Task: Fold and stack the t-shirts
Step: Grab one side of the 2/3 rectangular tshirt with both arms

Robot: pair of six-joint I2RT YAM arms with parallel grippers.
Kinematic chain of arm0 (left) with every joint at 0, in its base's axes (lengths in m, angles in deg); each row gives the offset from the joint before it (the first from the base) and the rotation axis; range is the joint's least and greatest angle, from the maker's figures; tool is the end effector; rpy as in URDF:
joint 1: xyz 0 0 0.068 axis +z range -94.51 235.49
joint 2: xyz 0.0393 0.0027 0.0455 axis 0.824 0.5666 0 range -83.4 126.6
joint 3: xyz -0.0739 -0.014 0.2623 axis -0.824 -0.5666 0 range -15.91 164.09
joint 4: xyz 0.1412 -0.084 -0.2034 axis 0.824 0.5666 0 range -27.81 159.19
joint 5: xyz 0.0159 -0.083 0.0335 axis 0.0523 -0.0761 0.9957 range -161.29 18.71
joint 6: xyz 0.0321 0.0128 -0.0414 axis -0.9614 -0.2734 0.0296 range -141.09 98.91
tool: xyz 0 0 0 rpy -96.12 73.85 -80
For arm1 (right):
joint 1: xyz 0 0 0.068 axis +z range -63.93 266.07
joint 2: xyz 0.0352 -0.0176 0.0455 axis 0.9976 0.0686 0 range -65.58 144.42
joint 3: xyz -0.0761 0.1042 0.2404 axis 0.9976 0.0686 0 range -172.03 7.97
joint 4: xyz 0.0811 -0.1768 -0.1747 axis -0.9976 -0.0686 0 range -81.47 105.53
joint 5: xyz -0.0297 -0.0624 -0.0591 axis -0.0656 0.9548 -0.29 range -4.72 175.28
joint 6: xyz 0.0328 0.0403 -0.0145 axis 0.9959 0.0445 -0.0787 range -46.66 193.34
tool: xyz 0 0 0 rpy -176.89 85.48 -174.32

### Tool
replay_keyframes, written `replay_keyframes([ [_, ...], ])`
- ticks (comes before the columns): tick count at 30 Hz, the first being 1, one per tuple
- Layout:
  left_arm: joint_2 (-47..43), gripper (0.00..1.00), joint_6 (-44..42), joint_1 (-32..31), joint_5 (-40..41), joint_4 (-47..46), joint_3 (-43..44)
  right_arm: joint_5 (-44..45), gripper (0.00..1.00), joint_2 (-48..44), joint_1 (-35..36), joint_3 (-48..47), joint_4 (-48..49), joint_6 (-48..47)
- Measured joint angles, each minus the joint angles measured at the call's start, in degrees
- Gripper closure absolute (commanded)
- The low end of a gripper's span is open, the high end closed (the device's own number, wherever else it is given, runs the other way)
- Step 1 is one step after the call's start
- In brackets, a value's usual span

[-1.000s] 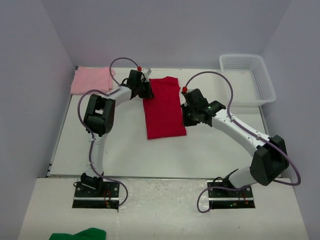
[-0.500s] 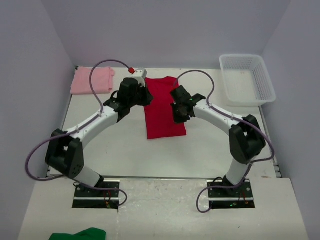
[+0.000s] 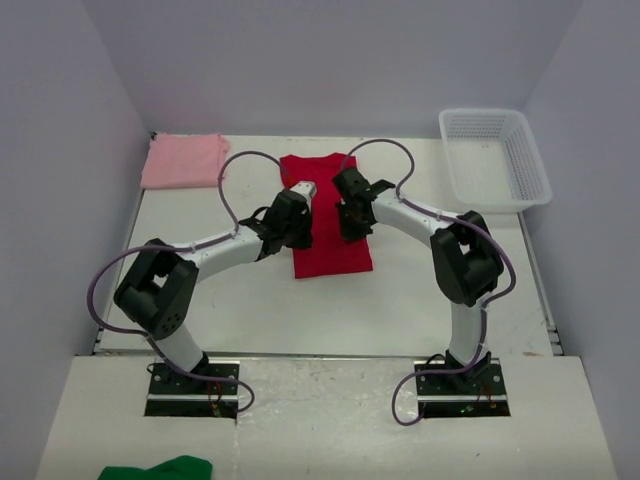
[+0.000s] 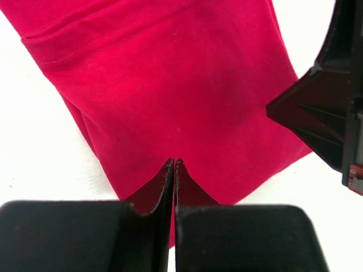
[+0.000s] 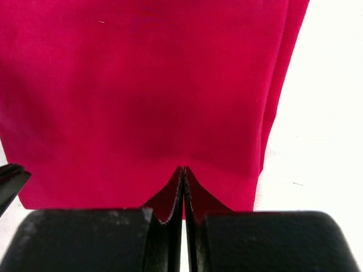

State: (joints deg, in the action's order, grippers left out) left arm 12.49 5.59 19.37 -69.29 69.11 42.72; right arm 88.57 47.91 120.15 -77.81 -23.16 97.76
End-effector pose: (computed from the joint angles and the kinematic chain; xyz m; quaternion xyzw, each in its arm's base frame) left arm 0.2891 -0.2095 0.1992 0.0690 0.9184 -0.1890 0.3406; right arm 0.3438 0.2303 0.1945 -0.0765 0.9755 0.0754 0.1921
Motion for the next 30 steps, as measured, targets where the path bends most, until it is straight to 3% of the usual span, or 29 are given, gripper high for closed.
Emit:
replay_keyframes([
  [11,8.3,1.0,-0.7,0.0,0.7,-1.9,-0.1,0.0,1.0,1.4,-0.5,2.4,0.9,0.0],
  [18,8.2,1.0,0.0,0.0,1.6,-3.2,-0.9,-1.2,1.0,1.2,-0.8,5.7,4.0,0.3],
  [21,7.1,1.0,1.2,0.0,2.2,-4.3,-2.6,-1.6,1.0,-0.8,-0.8,9.1,7.1,1.0],
  [30,-5.3,1.0,4.7,-0.2,2.2,-8.3,-18.4,-3.6,1.0,-8.6,3.7,21.0,14.6,4.8],
])
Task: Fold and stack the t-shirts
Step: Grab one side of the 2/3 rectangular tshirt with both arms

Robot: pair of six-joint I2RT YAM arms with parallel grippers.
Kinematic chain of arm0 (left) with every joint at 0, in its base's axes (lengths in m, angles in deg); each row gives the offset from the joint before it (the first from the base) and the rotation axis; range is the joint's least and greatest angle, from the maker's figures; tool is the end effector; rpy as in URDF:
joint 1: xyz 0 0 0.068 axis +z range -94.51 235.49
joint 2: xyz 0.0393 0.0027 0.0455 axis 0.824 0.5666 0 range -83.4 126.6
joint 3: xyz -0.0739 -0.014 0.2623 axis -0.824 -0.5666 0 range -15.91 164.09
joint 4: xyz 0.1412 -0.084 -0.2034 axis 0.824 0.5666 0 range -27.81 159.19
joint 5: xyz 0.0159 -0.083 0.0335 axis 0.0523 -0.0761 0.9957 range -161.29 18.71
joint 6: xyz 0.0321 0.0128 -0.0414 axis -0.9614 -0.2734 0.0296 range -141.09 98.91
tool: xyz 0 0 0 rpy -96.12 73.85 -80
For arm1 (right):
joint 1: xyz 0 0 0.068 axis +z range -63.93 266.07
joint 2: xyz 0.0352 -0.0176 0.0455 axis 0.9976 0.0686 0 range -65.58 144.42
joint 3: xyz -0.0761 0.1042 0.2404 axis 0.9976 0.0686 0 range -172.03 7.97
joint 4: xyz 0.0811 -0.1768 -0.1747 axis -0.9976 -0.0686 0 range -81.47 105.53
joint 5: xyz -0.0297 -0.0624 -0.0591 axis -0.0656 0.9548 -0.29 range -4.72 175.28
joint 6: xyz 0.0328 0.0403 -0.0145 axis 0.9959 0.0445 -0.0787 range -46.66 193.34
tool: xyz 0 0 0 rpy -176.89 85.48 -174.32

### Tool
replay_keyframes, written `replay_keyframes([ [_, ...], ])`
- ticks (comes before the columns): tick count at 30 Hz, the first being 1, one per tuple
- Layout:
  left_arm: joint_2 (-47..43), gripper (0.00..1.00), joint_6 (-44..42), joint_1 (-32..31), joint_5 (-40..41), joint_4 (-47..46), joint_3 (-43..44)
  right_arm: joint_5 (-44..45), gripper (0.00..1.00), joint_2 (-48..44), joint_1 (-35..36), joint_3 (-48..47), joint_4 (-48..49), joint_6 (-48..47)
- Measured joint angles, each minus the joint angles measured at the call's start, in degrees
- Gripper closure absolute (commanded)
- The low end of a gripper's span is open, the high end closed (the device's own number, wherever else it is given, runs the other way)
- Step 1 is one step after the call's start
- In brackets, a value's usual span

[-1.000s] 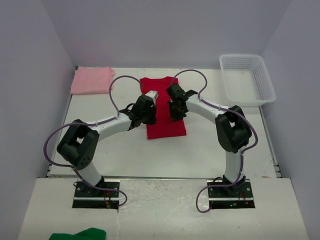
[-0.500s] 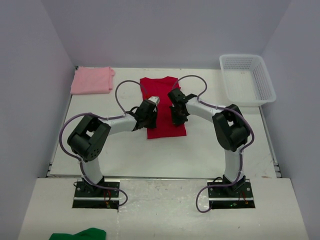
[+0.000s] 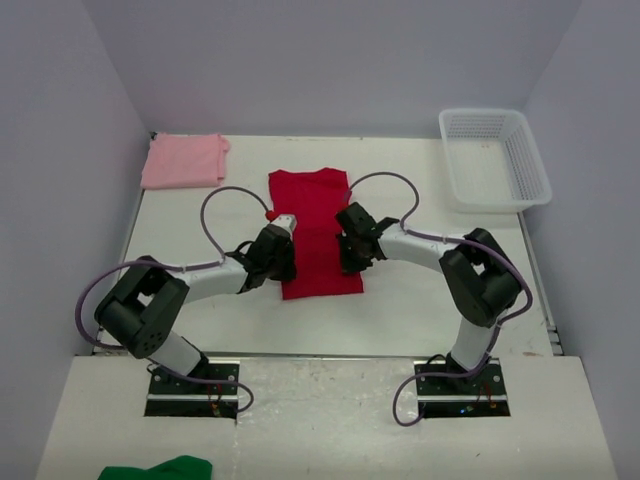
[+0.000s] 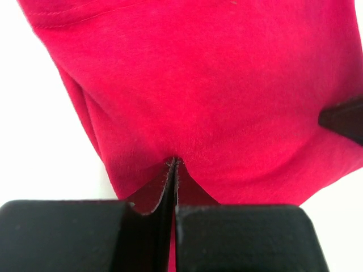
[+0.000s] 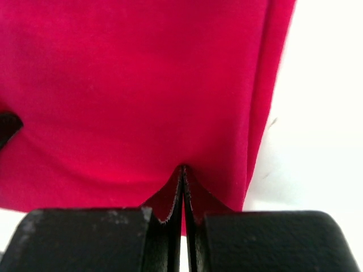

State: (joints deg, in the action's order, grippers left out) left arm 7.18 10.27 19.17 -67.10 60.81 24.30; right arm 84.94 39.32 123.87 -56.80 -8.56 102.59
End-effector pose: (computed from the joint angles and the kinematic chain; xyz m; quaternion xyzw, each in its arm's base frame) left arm 0.2408 -0.1739 0.1445 0.0277 0.9357 -0.1664 0.3098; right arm 0.2855 0.2218 0.1579 -0.0733 0.9720 0.1257 0.1843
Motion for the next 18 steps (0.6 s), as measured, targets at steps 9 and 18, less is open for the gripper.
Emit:
replay_keyframes([
  [9,-7.0,1.0,2.6,-0.7,-1.1,2.2,-5.8,0.6,1.0,-6.8,8.2,8.5,1.1,5.4],
  [18,-11.8,1.0,5.4,-3.8,-1.1,5.5,-8.9,3.1,1.0,-10.4,10.3,11.4,-1.1,7.1],
])
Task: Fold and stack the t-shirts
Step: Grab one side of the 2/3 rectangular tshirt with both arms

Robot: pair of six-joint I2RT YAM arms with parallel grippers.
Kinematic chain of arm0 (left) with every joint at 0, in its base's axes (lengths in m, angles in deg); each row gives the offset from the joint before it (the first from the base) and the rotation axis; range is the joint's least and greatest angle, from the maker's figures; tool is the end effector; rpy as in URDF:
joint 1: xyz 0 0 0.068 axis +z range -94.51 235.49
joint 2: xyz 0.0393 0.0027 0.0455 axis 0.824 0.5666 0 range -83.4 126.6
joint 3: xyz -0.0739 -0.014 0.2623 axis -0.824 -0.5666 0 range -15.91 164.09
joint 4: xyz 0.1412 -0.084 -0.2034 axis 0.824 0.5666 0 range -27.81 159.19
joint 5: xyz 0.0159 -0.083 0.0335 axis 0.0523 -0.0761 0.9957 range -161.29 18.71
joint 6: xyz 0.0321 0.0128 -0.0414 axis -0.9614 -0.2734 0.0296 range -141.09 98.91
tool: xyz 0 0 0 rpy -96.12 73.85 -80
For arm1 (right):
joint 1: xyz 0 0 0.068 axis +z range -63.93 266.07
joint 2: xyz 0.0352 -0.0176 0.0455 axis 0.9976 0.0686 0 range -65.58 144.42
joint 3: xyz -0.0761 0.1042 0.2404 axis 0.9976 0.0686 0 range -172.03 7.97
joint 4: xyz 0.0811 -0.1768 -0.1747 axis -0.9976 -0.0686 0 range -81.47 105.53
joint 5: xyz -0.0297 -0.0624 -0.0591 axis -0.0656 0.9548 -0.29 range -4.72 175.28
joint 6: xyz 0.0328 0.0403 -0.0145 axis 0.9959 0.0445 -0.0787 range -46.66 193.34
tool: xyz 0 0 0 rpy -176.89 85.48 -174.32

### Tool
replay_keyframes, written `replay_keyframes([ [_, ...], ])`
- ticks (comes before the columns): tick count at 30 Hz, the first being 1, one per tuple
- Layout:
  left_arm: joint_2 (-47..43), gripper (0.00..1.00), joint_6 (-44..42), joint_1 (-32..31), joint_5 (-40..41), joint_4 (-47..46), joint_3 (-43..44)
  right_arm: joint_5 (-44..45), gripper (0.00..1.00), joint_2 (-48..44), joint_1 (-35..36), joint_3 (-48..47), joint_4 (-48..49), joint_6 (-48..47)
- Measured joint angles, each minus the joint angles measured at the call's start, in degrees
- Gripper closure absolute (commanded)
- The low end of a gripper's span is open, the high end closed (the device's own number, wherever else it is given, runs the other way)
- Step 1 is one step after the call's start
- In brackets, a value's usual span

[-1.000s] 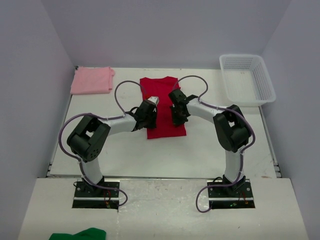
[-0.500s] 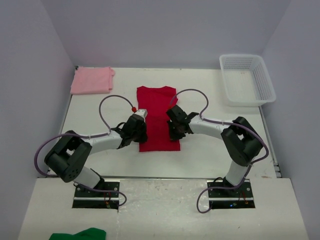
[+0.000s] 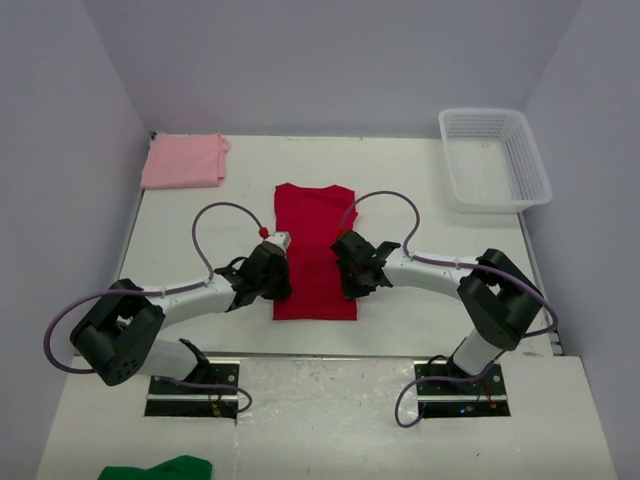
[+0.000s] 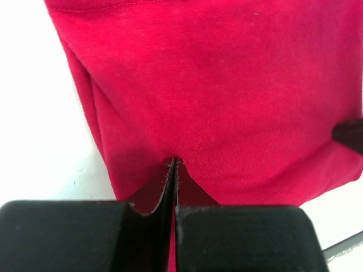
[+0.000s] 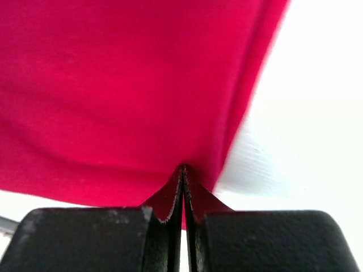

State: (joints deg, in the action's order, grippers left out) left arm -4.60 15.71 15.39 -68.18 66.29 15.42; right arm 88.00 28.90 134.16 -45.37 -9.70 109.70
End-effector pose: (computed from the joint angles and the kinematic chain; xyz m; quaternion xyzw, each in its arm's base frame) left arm 0.1899 -0.1575 0.1467 0.0183 0.9438 -0.1845 0.2736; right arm 0.2072 0.2285 0.1604 -0.0951 0.9739 0.1204 0.1672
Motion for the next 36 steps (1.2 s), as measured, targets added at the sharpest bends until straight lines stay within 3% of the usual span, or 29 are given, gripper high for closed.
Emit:
replay_keyframes([
  [5,-1.1,1.0,0.2,-0.9,0.5,1.6,-0.2,2.4,1.0,-1.7,0.0,0.0,-1.8,-1.0],
  [6,-1.4,1.0,0.2,-1.0,0.7,2.2,-0.2,2.5,0.96,-2.5,0.0,0.0,-2.1,-1.1],
  [7,-1.8,1.0,0.1,-1.1,0.9,2.8,-0.2,2.5,0.9,-3.9,0.0,0.1,-2.5,-1.2],
  [10,-3.3,1.0,0.0,-1.2,1.8,5.1,-0.2,2.5,0.51,-9.8,0.0,1.1,-2.7,-0.4],
  [12,-4.3,1.0,-0.2,-1.2,2.1,6.3,-0.2,1.9,0.44,-14.3,0.0,3.1,-1.9,0.3],
  [16,-5.4,1.0,-0.4,-1.2,2.3,7.6,-0.2,-0.8,0.44,-22.2,0.0,11.2,1.0,2.4],
  [23,-5.4,1.0,-0.5,-1.2,2.2,7.8,-0.2,-6.2,0.56,-26.0,0.0,23.4,6.9,7.7],
  [28,-4.6,1.0,-0.6,-1.3,2.0,7.6,-0.2,-7.8,0.6,-26.3,0.0,25.9,10.5,9.8],
  [36,-4.1,1.0,-0.5,-1.7,1.8,7.4,-0.2,-8.9,0.56,-24.6,0.0,27.3,16.8,11.5],
])
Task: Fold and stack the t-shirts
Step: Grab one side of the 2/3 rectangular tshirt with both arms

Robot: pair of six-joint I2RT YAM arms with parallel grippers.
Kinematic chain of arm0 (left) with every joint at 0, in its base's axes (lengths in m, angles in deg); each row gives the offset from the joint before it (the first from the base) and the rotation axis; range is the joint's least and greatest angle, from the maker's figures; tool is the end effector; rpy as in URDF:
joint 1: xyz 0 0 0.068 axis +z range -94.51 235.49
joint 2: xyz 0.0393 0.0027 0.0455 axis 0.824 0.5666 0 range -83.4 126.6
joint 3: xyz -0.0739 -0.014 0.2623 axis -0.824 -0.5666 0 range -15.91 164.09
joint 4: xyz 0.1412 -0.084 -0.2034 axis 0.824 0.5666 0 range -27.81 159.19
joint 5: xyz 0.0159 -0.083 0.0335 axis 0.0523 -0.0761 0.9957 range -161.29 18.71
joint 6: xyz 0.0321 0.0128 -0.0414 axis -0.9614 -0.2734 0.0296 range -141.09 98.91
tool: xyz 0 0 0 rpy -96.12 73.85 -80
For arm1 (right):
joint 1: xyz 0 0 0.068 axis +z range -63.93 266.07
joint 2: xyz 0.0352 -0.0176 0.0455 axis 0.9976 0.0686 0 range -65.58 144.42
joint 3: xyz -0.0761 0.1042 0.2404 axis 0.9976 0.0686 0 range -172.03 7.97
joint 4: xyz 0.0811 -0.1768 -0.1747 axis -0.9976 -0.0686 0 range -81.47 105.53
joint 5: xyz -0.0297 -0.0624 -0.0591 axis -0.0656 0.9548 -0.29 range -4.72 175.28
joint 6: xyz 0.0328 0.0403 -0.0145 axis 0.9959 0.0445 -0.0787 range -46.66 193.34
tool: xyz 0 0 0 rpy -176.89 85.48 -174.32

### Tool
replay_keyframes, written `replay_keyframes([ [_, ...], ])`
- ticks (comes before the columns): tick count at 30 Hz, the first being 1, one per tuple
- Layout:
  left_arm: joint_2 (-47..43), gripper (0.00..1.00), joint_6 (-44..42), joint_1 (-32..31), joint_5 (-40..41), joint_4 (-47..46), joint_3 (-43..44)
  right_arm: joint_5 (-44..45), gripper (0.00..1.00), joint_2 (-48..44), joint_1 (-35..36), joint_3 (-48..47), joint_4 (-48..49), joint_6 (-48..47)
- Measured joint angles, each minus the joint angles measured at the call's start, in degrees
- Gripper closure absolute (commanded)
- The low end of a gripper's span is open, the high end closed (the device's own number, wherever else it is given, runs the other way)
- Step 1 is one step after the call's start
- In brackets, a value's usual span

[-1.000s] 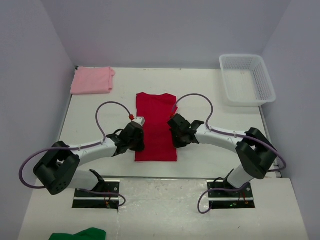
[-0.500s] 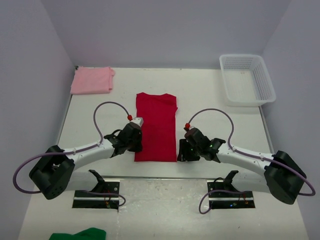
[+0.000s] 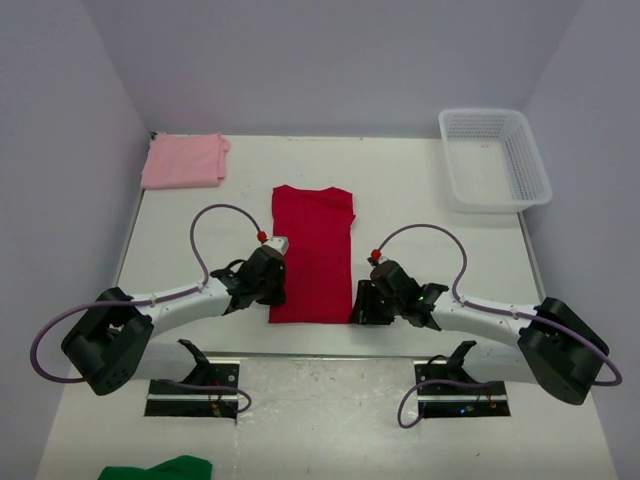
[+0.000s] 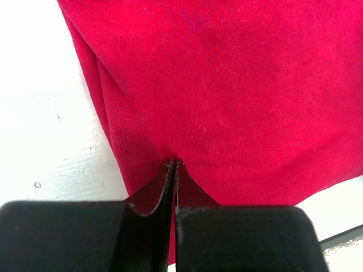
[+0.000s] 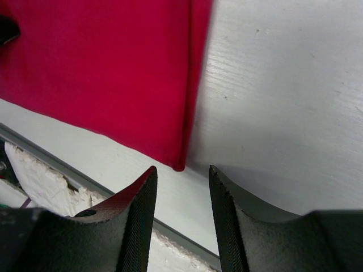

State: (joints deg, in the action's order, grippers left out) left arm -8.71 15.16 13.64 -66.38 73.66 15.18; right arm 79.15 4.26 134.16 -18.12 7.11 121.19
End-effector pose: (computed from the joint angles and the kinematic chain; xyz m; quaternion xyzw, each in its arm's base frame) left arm 0.1746 -0.1524 0.1529 0.0338 0.9525 -0.1571 0.2586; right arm 0.1404 0.1622 0.1489 -0.0193 0.9446 0.2743 0.1791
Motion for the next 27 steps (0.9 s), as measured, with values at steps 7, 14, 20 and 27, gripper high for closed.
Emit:
replay_keyframes([
  [7,0.1,1.0,0.0,-0.3,-0.1,0.0,0.0,-1.6,0.62,3.0,0.0,0.2,4.8,1.1],
  [14,0.1,1.0,0.0,-0.7,-0.2,-0.2,-0.1,-2.6,0.71,4.7,0.2,0.2,7.1,1.6],
  [20,0.1,1.0,0.0,-0.7,-0.2,-0.2,-0.1,-2.4,0.83,4.8,0.4,0.6,7.0,2.1],
  [27,0.1,1.0,0.0,-0.7,-0.2,-0.9,-0.5,-3.5,1.0,7.7,0.4,0.4,10.3,2.5],
])
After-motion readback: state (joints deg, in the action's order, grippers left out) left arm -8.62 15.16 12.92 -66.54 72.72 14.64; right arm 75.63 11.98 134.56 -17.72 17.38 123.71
